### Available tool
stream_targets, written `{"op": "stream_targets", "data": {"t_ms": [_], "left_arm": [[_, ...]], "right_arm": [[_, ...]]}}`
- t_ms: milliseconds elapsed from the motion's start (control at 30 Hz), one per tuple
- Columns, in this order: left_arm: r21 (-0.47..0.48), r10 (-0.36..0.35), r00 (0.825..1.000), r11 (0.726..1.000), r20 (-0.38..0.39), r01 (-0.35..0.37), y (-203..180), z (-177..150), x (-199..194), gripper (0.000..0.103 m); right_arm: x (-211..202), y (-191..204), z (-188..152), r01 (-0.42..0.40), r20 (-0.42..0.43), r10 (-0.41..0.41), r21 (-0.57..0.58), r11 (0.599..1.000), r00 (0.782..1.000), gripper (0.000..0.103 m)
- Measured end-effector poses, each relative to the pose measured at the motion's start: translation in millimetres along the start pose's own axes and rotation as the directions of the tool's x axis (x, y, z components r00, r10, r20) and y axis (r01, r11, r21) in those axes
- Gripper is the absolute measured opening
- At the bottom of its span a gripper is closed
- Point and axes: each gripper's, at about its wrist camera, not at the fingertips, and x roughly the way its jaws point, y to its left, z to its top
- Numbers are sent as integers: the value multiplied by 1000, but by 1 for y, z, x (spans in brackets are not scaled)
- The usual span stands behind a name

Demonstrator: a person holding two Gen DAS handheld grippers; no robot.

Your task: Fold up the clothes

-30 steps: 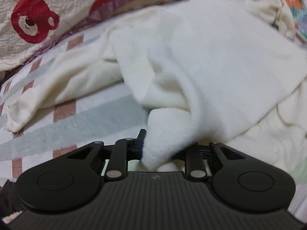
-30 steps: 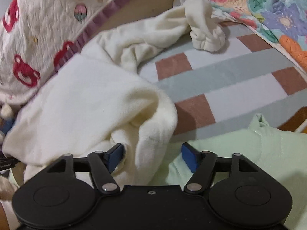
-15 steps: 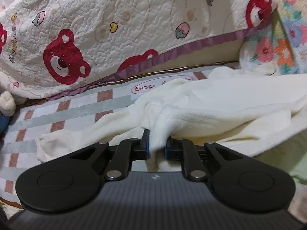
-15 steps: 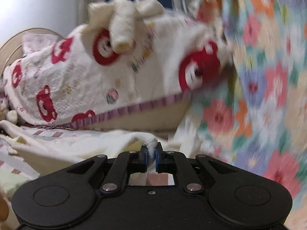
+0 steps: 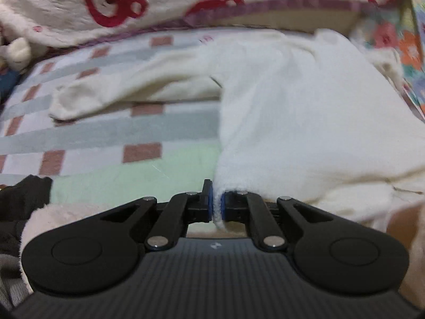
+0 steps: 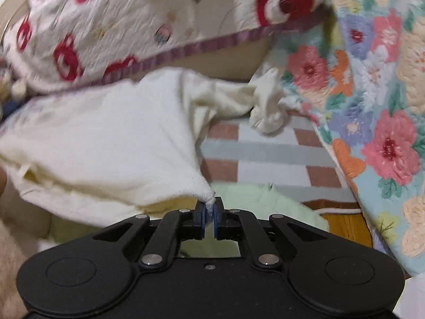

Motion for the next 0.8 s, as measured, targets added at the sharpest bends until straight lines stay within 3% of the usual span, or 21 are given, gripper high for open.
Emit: {"op": "stream_targets", "data": {"t_ms": [167, 233, 300, 367, 500, 567, 600, 667, 700, 733, 767, 800], "left_arm": [[13, 14, 992, 1000, 129, -16, -7, 28, -44, 5], [15, 4, 992, 1000, 123, -6, -7, 34, -65, 5], [-33, -44, 997, 998, 70, 46, 5, 36, -76, 5], [-64, -61, 998, 996, 13, 61, 13, 30, -74, 5], [-20, -53, 988, 999, -144, 50, 3, 1, -36, 5], [2, -64, 977, 998, -203, 66, -5, -11, -17, 5], [11, -60, 973, 998, -223, 64, -10, -16, -9, 5], [53, -42, 973, 997, -226, 55, -19, -19, -4, 6], [71, -39, 975, 996, -217, 56, -21, -17, -7, 7], [88, -37, 977, 994, -208, 56, -24, -16, -9, 8], [85, -50, 979, 994, -200, 68, -24, -12, -14, 10], [71, -69, 979, 994, -192, 85, -22, -8, -19, 12]], "right_arm": [[-30, 10, 42, -1, 164, 9, -52, 999, 986, 4], [-56, 11, 55, -3, 218, 14, -53, 999, 976, 3], [-75, 10, 54, 5, 222, 5, -42, 999, 975, 4], [-69, 7, 40, -15, 170, 17, -9, 1000, 985, 4], [-52, 3, 8, -43, 51, 41, 38, 998, 998, 4], [-29, 0, -9, -64, -66, 67, 50, 997, 996, 5], [-18, -2, -14, -84, -154, 93, 69, 994, 984, 5], [1, -5, -24, -116, -314, 144, 106, 988, 938, 15], [0, -6, -22, -124, -330, 150, 100, 987, 932, 17], [-2, -7, -19, -133, -339, 157, 94, 987, 927, 26], [-9, -9, -11, -146, -316, 167, 92, 985, 934, 40], [-17, -12, -2, -158, -289, 178, 92, 983, 941, 47]]}}
